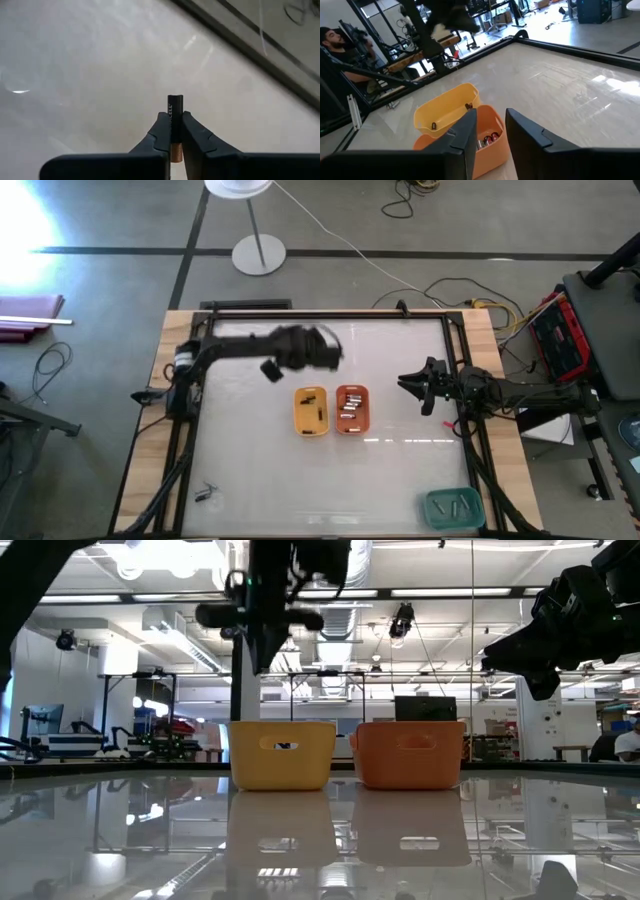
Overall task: Sort batteries
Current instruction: Put the black battery into the yellow bin
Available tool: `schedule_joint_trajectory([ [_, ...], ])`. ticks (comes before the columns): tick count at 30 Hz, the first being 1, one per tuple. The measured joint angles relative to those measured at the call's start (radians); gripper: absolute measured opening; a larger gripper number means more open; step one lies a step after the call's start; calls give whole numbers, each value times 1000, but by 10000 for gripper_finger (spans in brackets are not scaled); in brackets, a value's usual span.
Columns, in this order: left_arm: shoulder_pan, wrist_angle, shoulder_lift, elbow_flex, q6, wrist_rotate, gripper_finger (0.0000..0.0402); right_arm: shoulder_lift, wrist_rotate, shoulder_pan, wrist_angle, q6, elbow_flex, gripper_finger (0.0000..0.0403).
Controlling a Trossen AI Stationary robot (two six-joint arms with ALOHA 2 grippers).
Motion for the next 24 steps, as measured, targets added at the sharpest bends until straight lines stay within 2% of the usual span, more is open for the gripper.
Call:
schedule_joint_trajectory([
  [9, -328, -46, -18, -7, -100, 0, 0, 0, 0, 0, 0, 0, 0, 100],
  [13, -441, -41, -18, -35, -167, 1, 0, 0, 0, 0, 0, 0, 0, 91],
  [17, -482, 12, -18, -72, -156, 18, 0, 0, 0, 0, 0, 0, 0, 80],
  [24, -456, 303, -18, -197, -23, 58, 0, 0, 0, 0, 0, 0, 0, 64],
])
